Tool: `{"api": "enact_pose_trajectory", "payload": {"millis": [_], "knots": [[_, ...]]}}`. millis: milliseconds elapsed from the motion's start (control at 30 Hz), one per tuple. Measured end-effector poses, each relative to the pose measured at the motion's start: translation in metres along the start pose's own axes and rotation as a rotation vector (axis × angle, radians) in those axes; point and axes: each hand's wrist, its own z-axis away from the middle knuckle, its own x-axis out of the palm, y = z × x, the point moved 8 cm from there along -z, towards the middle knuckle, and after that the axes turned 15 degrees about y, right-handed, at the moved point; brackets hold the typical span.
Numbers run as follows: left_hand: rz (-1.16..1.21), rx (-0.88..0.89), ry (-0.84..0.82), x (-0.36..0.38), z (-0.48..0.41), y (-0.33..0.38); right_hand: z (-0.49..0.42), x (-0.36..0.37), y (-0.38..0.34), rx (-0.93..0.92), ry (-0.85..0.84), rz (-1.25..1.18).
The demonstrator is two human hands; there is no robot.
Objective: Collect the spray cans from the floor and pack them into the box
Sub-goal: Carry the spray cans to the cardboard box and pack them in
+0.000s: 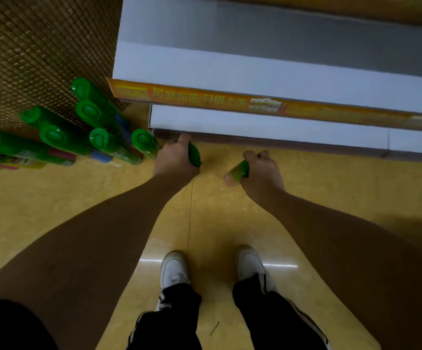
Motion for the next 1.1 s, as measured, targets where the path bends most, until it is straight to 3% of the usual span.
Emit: {"api": "enact_pose_trajectory", "payload": {"millis": [467, 767, 1100], "knots": [[-0.028, 0.468, -0.190, -0.137, 0.092, 0.250, 0.131, -0.245, 0.064, 0.334, 0.153, -0.106], [-0.015, 0.768, -0.165, -0.251, 0.199, 0.477, 0.254, -0.460, 0.162, 0.423, 0.330, -0.079], [0.052, 1.042, -0.061, -0.428, 0.364, 0.710, 0.437, -0.728, 0.227, 0.519, 0.576, 0.013]]}}
